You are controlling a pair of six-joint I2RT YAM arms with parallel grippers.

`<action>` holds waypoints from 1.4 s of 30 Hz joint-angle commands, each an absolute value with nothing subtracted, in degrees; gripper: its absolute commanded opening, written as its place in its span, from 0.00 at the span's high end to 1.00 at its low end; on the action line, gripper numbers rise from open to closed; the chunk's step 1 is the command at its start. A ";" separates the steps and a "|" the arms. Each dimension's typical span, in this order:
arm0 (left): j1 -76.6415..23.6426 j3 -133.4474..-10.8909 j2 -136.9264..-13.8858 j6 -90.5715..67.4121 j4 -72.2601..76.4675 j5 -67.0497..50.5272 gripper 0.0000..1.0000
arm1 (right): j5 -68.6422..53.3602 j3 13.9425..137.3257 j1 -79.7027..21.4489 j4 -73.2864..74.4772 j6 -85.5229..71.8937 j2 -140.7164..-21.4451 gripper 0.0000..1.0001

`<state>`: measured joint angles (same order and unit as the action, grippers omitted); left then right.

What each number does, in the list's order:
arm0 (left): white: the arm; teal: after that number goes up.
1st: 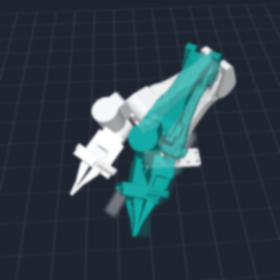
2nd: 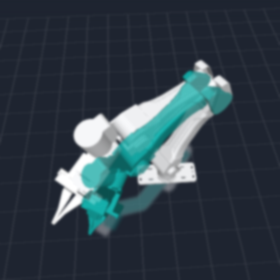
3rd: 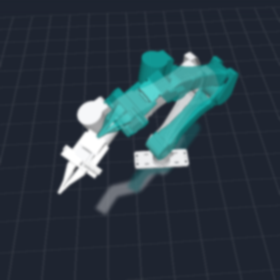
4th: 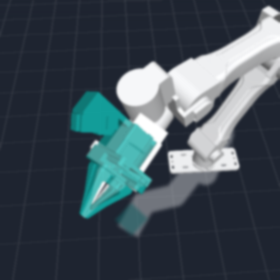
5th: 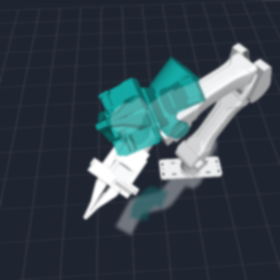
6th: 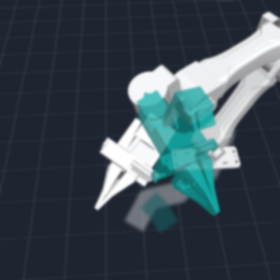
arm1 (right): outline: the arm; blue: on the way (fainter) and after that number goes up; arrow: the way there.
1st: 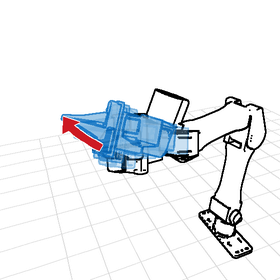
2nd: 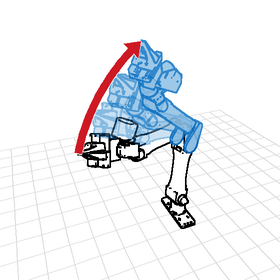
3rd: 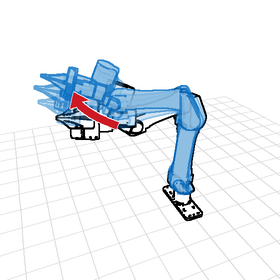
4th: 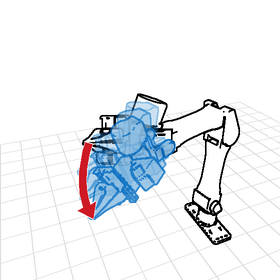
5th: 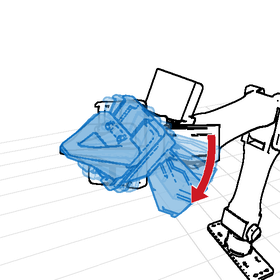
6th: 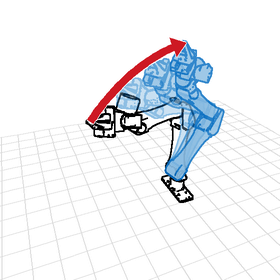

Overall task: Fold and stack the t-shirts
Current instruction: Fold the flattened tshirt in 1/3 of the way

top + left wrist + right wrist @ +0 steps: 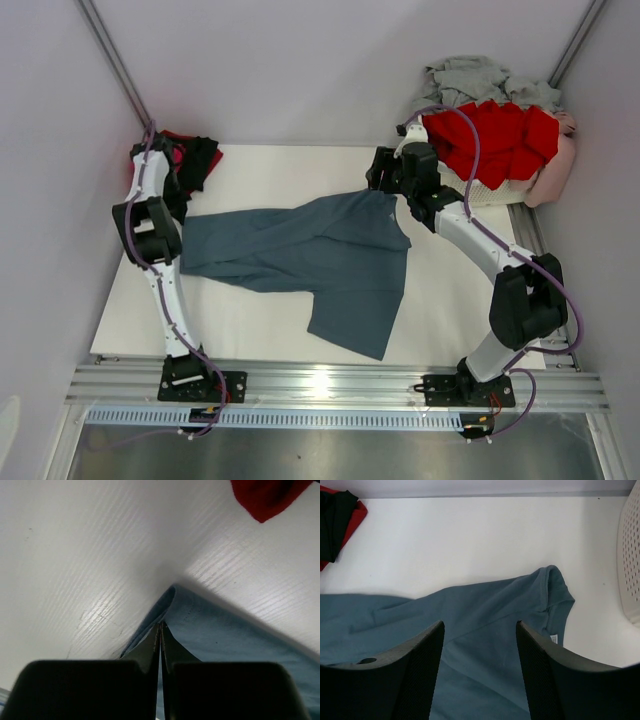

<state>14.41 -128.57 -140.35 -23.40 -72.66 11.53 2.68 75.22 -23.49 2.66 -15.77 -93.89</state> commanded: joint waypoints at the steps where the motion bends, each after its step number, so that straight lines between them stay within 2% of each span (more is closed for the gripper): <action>1: 15.47 -130.25 -136.50 -23.11 -71.46 4.32 1.00 | 2.29 76.38 -23.73 2.02 -15.03 -91.14 0.38; 3: 15.47 -130.52 -135.53 -23.29 -70.84 3.00 1.00 | 1.94 76.20 -23.73 1.93 -15.12 -90.97 0.38; 6: 17.04 -128.43 -135.26 -23.12 -69.18 -7.96 0.99 | 1.93 75.85 -23.82 2.29 -14.94 -90.27 0.38; 8: 19.76 -126.40 -135.00 -25.73 -67.69 -16.56 0.89 | 2.20 75.15 -23.91 2.11 -14.77 -89.83 0.36; 9: 20.82 -122.04 -134.48 -26.53 -66.46 -18.79 0.70 | 2.28 74.97 -23.82 2.28 -14.68 -89.30 0.35; 10: 21.61 -119.73 -133.60 -27.06 -64.44 -20.90 0.61 | 2.37 74.71 -23.91 2.55 -14.50 -89.12 0.33; 11: 23.19 -115.27 -131.24 -27.77 -62.34 -24.40 0.56 | 2.46 74.53 -23.91 2.46 -14.33 -88.86 0.33; 14: 24.96 -108.91 -128.77 -28.04 -56.70 -26.36 0.53 | 2.81 73.57 -23.82 2.37 -14.06 -87.89 0.32; 16: 25.31 -110.90 -129.46 -27.78 -58.00 -24.53 0.47 | 2.37 73.30 -23.82 2.37 -14.33 -87.45 0.32; 20: 26.19 -114.96 -133.06 -28.39 -62.84 -21.10 0.46 | 1.85 72.51 -23.82 2.46 -14.41 -86.49 0.32; 26: 27.42 -115.48 -133.33 -29.26 -61.61 -22.15 0.46 | 2.46 70.58 -23.82 2.81 -14.06 -84.29 0.31; 32: 27.25 -118.38 -135.08 -29.53 -64.58 -16.19 0.43 | 3.34 69.17 -23.82 3.16 -14.50 -82.97 0.31; 42: 22.77 -125.58 -139.39 -29.00 -69.51 -11.17 0.45 | 3.43 69.87 -23.91 3.69 -15.20 -82.00 0.30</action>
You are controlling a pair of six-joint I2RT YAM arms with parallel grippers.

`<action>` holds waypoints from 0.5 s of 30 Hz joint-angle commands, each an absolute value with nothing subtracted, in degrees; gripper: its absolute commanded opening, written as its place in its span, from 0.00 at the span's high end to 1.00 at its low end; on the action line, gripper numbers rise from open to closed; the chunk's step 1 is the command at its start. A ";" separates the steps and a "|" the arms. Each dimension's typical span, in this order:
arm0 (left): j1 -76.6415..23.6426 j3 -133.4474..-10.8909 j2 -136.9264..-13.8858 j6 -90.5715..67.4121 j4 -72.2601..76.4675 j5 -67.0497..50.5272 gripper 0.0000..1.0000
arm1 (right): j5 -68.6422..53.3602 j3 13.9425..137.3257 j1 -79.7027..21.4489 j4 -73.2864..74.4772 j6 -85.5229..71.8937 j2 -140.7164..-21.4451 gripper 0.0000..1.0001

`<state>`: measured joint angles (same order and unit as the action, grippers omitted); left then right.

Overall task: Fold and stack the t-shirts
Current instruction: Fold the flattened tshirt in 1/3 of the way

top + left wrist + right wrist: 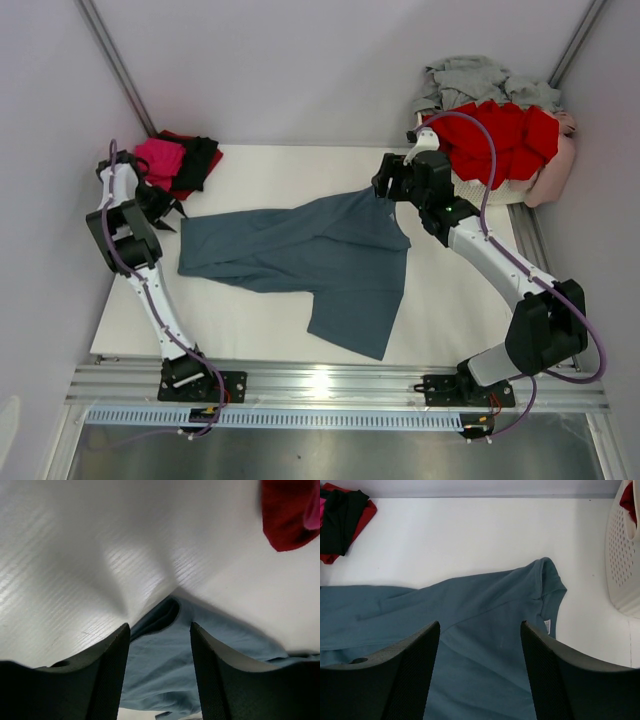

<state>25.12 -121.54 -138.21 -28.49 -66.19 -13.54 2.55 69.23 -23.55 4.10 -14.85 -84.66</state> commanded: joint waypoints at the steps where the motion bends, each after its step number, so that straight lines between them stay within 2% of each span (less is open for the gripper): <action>1: 22.33 -126.29 -139.57 -29.00 -69.61 -11.51 0.45 | 3.43 69.87 -23.91 3.69 -15.21 -81.65 0.30; 7: 20.40 -126.04 -138.25 -27.69 -69.35 -11.86 0.46 | 3.78 68.20 -23.73 2.37 -15.82 -80.51 0.30; 10: 20.13 -124.89 -137.81 -27.95 -69.08 -13.97 0.53 | 3.17 68.20 -23.73 1.93 -16.26 -80.86 0.31; 13: 20.04 -124.81 -137.72 -27.86 -69.08 -14.50 0.72 | 2.38 68.47 -23.82 1.76 -16.79 -81.21 0.32; 14: 20.13 -125.24 -137.81 -27.69 -68.82 -14.68 0.87 | 2.20 68.55 -23.82 1.67 -16.70 -81.12 0.33; 15: 20.04 -124.81 -137.81 -27.51 -68.91 -14.68 0.93 | 2.20 68.73 -23.91 1.84 -16.61 -81.04 0.33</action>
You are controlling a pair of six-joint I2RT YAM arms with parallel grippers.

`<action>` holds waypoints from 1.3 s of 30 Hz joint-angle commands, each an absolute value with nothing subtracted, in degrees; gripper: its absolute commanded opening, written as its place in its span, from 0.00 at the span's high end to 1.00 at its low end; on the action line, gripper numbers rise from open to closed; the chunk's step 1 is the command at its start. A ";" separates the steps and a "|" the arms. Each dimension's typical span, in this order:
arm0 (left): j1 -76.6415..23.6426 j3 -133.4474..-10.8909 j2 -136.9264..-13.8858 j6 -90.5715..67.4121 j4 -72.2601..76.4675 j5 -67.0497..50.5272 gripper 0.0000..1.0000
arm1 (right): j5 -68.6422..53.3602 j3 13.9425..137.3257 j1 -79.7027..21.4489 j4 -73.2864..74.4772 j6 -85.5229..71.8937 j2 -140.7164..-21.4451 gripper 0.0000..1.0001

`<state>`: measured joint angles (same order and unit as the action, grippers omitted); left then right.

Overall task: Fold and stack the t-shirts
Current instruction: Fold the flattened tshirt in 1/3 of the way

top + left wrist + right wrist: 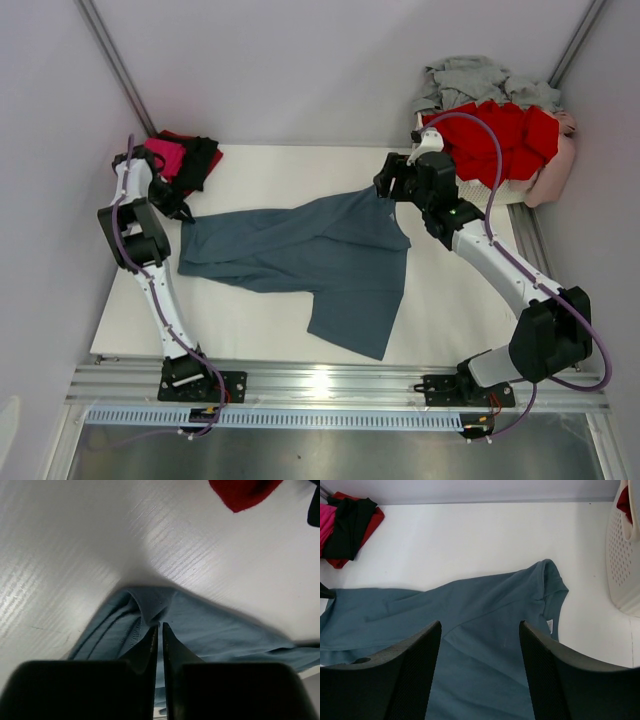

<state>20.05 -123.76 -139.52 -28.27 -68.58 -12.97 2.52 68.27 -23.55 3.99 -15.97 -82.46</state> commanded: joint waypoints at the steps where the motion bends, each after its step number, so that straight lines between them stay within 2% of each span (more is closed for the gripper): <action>1: 20.04 -124.80 -137.81 -27.51 -68.91 -14.76 0.99 | 2.20 68.99 -23.99 2.02 -16.52 -80.86 0.33; 13: 20.92 -130.95 -138.25 -30.76 -64.43 -16.70 1.00 | 2.81 67.68 -24.34 5.80 -14.86 -77.35 0.36; 24: 21.71 -134.74 -135.70 -32.34 -56.52 -7.39 1.00 | 4.66 68.29 -26.72 9.49 -13.36 -78.13 0.37; 29: 22.41 -134.21 -138.24 -32.08 -57.56 -11.07 0.99 | 4.66 68.12 -27.25 9.14 -14.06 -79.27 0.36; 34: 22.06 -127.65 -136.24 -31.73 -58.01 -16.87 0.82 | 5.36 67.33 -27.25 9.58 -15.47 -81.82 0.27; 39: 21.10 -116.47 -125.45 -33.39 -53.01 -22.58 0.74 | 5.90 60.31 -27.33 10.99 -19.68 -81.48 0.26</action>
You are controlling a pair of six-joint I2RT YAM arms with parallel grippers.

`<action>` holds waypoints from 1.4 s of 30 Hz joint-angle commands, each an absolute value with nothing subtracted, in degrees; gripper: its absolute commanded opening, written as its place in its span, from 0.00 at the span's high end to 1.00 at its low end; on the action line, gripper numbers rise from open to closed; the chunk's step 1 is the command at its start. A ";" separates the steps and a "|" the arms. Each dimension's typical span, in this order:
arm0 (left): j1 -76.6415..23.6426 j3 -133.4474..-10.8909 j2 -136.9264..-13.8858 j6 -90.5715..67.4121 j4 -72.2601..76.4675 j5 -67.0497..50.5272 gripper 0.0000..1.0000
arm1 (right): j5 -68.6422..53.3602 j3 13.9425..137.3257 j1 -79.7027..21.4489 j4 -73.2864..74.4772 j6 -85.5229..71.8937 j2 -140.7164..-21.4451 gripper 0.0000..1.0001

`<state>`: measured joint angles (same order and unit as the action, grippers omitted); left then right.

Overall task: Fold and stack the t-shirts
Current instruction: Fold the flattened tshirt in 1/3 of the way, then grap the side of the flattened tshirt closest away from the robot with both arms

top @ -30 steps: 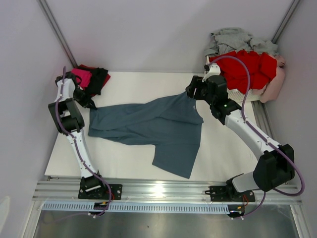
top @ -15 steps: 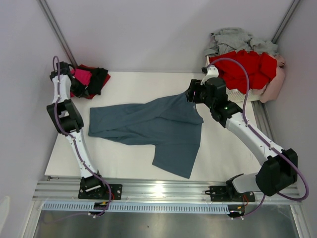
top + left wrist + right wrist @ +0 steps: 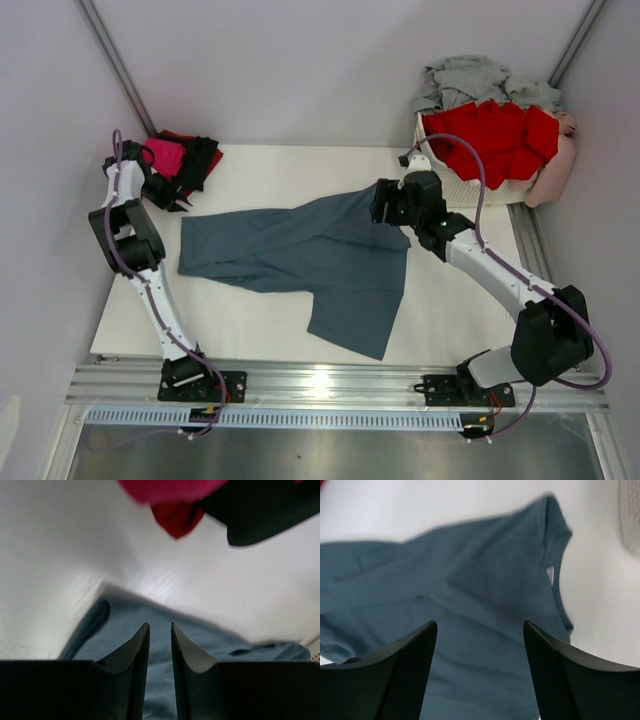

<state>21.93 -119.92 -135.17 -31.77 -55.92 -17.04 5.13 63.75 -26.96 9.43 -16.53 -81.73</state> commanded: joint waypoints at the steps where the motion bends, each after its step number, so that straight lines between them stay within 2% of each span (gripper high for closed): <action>1: 20.92 -113.32 -123.94 -33.92 -51.17 -23.02 0.72 | 4.67 58.64 -27.77 10.29 -21.08 -80.08 0.26; 6: 18.38 -101.18 -116.29 -35.85 -46.68 -24.87 0.69 | 5.45 48.02 -31.63 11.95 -24.69 -75.51 0.25; 9: 16.88 -92.83 -110.58 -36.91 -42.28 -21.47 0.68 | 6.15 42.48 -33.48 12.74 -26.71 -71.64 0.25; 18: 15.82 -69.48 -96.78 -40.16 -37.27 -17.14 0.66 | 3.69 33.14 -34.28 13.18 -28.83 -65.49 0.25; 23: 13.98 -61.89 -87.38 -41.39 -35.77 -14.32 0.66 | 4.13 29.28 -34.28 14.67 -29.62 -61.79 0.23; 27: 13.97 -57.48 -85.26 -40.70 -36.65 -8.98 0.66 | 3.17 26.55 -34.28 14.51 -30.76 -60.38 0.22; 31: 13.97 -58.71 -86.83 -39.56 -42.61 -3.61 0.52 | 2.11 25.75 -34.28 13.54 -31.11 -60.55 0.22; 32: 14.06 -59.06 -86.84 -39.55 -43.24 -3.08 0.41 | 2.02 25.75 -34.19 13.10 -31.20 -60.82 0.22; 33: 14.06 -58.98 -86.40 -39.55 -43.59 -2.73 0.37 | 1.93 25.75 -34.19 12.92 -31.29 -61.17 0.22; 38: 14.06 -58.19 -83.68 -39.55 -44.03 -2.29 0.32 | -1.65 25.31 -34.01 11.25 -33.39 -64.33 0.24; 39: 14.06 -57.84 -83.15 -39.72 -44.29 -1.94 0.22 | -2.10 25.05 -33.93 10.12 -33.83 -64.34 0.25; 42: 14.15 -56.78 -81.74 -40.08 -44.38 -2.02 0.14 | -3.69 22.94 -33.93 7.04 -35.77 -64.25 0.28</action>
<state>14.20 -57.98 -85.34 -39.99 -43.62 -3.49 -0.73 24.73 -33.98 11.11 -32.64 -63.90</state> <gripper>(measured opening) 0.837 0.734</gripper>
